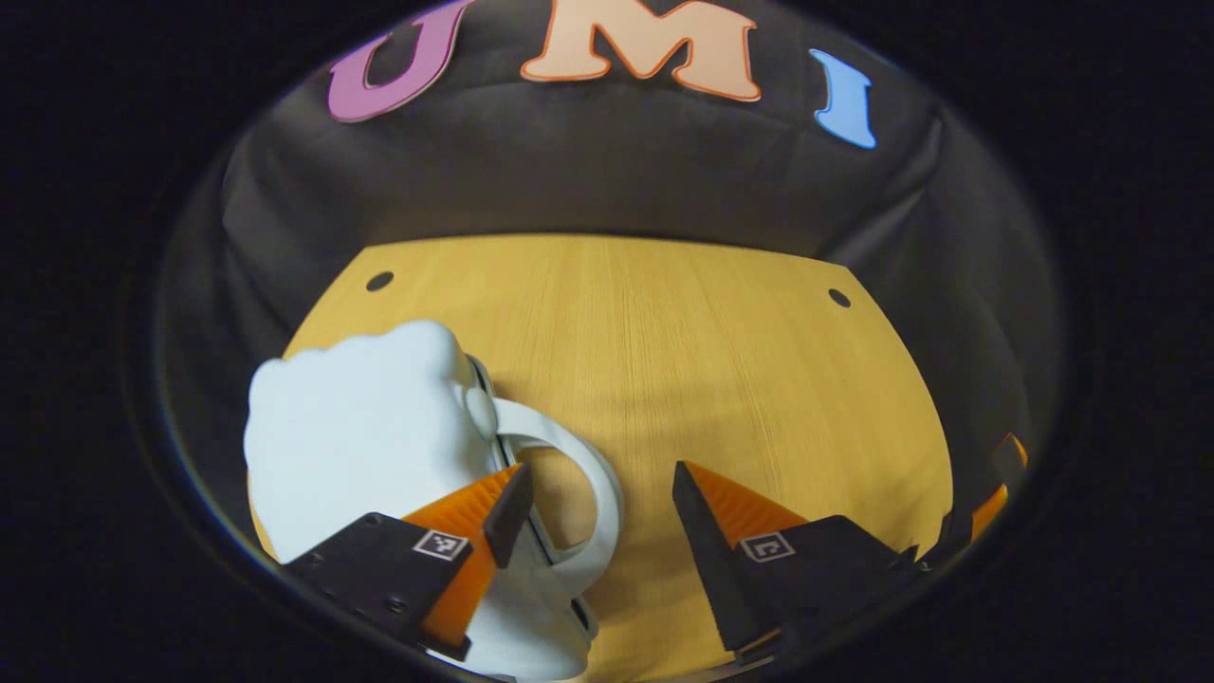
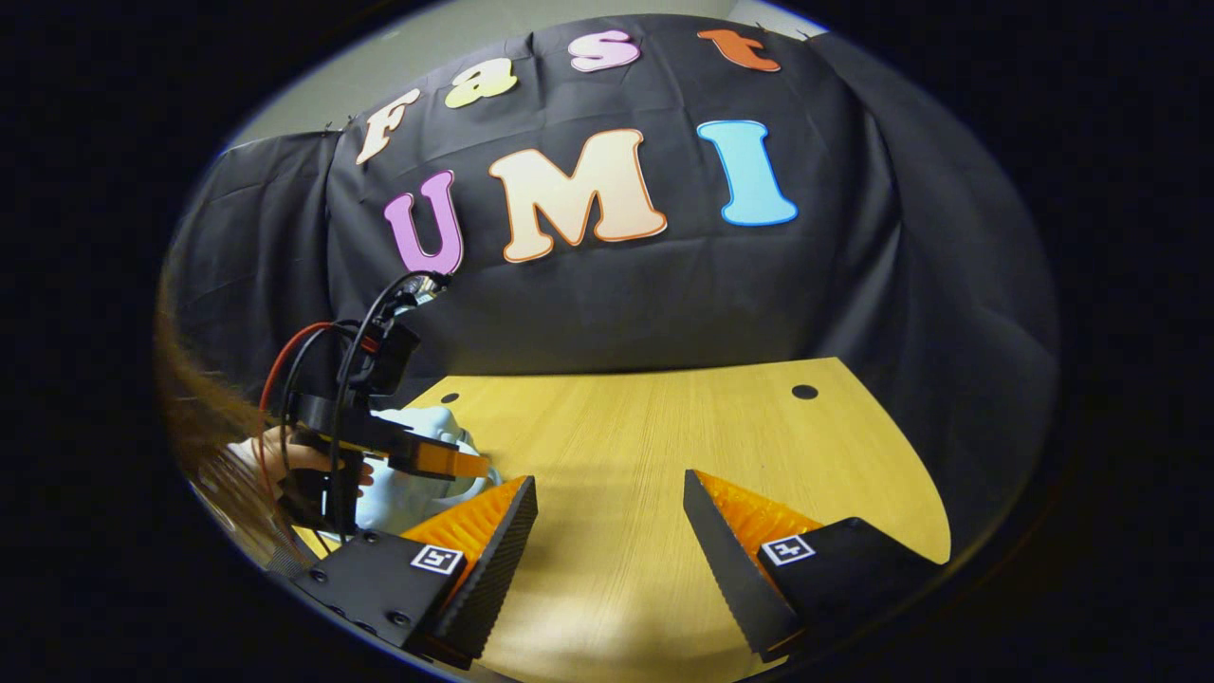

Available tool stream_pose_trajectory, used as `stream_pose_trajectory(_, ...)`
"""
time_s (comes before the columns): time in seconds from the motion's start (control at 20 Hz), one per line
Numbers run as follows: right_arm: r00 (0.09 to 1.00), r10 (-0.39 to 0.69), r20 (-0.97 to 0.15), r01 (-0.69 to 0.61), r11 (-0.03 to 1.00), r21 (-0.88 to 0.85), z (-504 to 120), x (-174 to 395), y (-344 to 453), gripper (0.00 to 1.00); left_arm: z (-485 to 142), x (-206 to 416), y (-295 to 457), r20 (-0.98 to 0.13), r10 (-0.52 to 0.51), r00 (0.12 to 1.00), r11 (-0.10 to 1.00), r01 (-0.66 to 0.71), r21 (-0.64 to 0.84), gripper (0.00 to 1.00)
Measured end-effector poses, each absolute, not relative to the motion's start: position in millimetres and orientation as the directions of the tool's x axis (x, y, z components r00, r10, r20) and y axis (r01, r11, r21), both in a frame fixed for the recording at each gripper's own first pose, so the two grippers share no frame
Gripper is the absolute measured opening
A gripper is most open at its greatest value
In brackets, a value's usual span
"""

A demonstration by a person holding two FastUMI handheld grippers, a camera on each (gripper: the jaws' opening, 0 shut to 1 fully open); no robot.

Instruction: First open the suitcase, pack the skin care products into it, and then close the suitcase.

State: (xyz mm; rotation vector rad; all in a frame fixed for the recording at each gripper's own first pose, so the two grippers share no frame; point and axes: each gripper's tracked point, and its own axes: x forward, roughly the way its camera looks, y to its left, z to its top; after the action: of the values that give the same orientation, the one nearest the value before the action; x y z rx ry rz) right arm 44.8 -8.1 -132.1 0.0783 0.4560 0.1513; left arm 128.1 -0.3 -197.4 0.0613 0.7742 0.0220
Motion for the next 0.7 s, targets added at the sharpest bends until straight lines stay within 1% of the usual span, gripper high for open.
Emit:
stream_pose_trajectory(0.05,0.894,0.159,-0.419,-0.127,0.986,0.103,-125.9,43.8,-8.0,0.98,-180.6,127.3,-5.3,-0.657,0.032,0.753,0.998,0.014,0.064,0.94)
stream_pose_trajectory(0.15,0.907,0.156,-0.391,-0.126,0.987,0.100,-112.5,41.2,-6.5,0.98,-146.1,122.3,-15.7,-0.556,0.005,0.831,0.999,0.022,0.043,0.95)
stream_pose_trajectory(0.3,0.923,0.156,-0.352,-0.132,0.987,0.092,-95.1,35.8,-0.3,0.98,-99.4,114.6,-16.9,-0.384,0.030,0.923,0.999,-0.017,0.039,0.95)
stream_pose_trajectory(0.4,0.931,0.157,-0.330,-0.140,0.987,0.074,-84.9,32.3,3.3,0.98,-67.7,103.5,-22.1,-0.300,0.046,0.953,0.999,-0.043,0.017,0.95)
stream_pose_trajectory(0.65,0.948,0.162,-0.272,-0.146,0.986,0.076,-65.5,32.2,15.3,0.98,-45.6,80.8,-12.7,-0.216,0.087,0.972,0.996,-0.092,-0.010,0.95)
stream_pose_trajectory(0.7,0.949,0.165,-0.268,-0.149,0.986,0.080,-64.2,31.3,17.6,0.94,-39.8,78.7,-9.5,-0.191,0.094,0.977,0.995,-0.097,-0.005,0.95)
